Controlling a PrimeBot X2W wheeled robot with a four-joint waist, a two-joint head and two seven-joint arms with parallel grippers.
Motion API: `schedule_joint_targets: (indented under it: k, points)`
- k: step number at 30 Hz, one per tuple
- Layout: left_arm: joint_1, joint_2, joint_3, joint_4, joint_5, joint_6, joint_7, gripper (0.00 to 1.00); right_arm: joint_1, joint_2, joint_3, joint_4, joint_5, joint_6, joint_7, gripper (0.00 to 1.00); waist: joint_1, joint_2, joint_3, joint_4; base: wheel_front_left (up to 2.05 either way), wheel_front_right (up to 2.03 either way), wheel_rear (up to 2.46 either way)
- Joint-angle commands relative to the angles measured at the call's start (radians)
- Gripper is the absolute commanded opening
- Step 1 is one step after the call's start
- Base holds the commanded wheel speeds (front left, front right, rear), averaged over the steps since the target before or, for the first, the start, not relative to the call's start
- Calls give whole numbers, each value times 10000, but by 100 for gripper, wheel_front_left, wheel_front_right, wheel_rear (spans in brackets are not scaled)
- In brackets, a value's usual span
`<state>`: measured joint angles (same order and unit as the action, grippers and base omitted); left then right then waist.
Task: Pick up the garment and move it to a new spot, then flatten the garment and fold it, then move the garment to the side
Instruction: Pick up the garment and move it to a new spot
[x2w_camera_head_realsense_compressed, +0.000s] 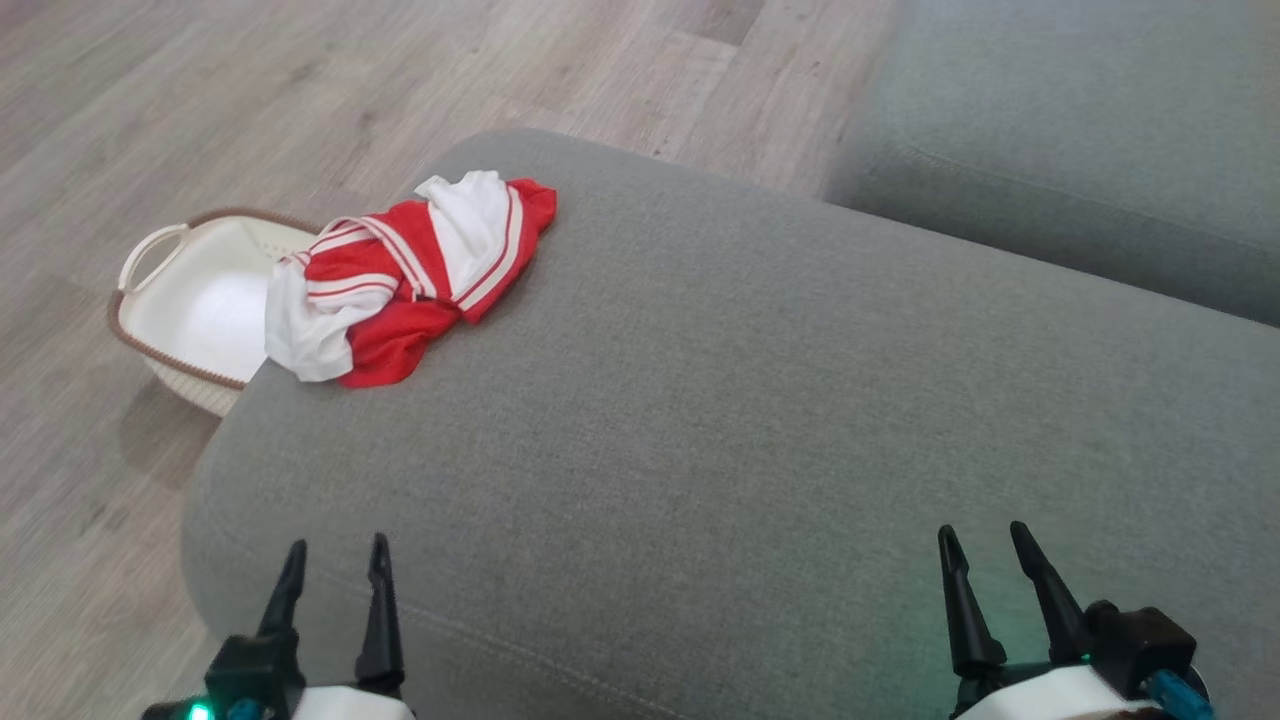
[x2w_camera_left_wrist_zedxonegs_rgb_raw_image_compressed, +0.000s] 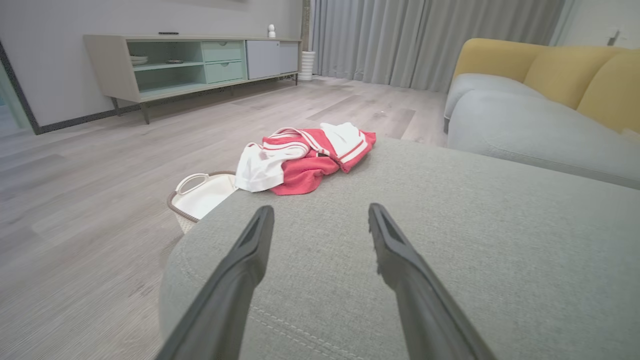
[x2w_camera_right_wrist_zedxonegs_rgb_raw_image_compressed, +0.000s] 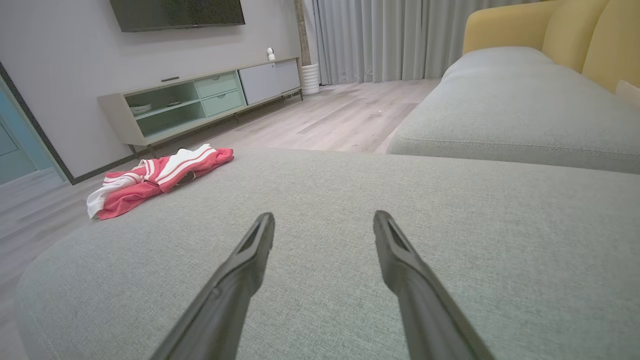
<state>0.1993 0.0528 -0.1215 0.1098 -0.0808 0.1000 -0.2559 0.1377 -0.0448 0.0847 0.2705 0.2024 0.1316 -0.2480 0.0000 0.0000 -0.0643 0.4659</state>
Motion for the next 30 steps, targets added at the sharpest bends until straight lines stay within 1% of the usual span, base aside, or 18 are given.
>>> schedule_joint_targets:
  k: [1, 6, 9, 11, 14, 15, 18, 20, 21, 22, 25, 28, 30]
  points:
    - [-363, -26, 364, -356, 36, 106, -59, 100, -354, -56, 217, -319, -15, -9, -137, 100, 0, 0, 79, 79, 0, 0, 0]
    - [-425, -26, 609, -574, 176, 288, -59, 100, -363, -115, 248, -301, -136, -9, -137, 100, 0, 0, 315, 68, 0, 0, 0]
    - [-831, 51, 792, -920, 270, 243, -59, 100, -365, -284, 199, -339, -239, -9, -137, 100, 0, 0, 623, -13, 0, 0, 0]
    - [-1426, 161, 948, -1131, 227, 98, -59, 100, -444, -473, 148, -412, -314, -9, -137, 100, 0, 0, 954, -74, 0, 0, 0]
    - [-2748, 663, 1051, -1177, 380, -284, -59, 100, -567, -795, 132, -506, -380, -9, -137, 100, 0, 0, 1422, -141, 0, 0, 0]
    - [-2748, 663, 1051, -1177, 380, -284, -59, 100, -567, -795, 132, -506, -380, -9, -137, 100, 0, 0, 1422, -141, 0, 0, 0]
    - [-4358, 1134, 1178, -799, 465, -537, -59, 100, -739, -1155, 157, -590, -446, -9, -137, 100, 0, 0, 1897, -225, 0, 0, 0]
    - [-5382, 1371, 1266, -45, 360, -727, -25, 100, -899, -1382, 202, -658, -470, -9, -137, 100, 0, 0, 2217, -324, 0, 0, 0]
    - [-6468, 1555, 1295, 973, 167, -995, 325, 100, -1069, -1595, 225, -766, -492, -9, -137, 100, 0, 0, 2570, -409, 0, 0, 0]
    - [-7018, 1630, 1294, 1514, 69, -1139, 452, 100, -1155, -1701, 231, -812, -513, -9, -137, 100, 0, 0, 2745, -452, 0, 0, 0]
    - [-8416, 1720, 1403, 3374, -318, -1417, 927, 100, -1436, -1985, 282, -930, -576, -9, -137, 100, 0, 0, 3228, -645, 0, 0, 0]
    - [-9617, 1929, 1424, 5270, -452, -1559, 1368, 100, -1683, -2231, 312, -1076, -627, -9, -138, 100, 0, 0, 3700, -875, 0, 0, 0]
    - [-10328, 1969, 1436, 6353, -531, -1573, 1652, 100, -1800, -2382, 277, -1201, -664, -9, -138, 100, 0, 0, 3996, -1009, 0, 0, 0]
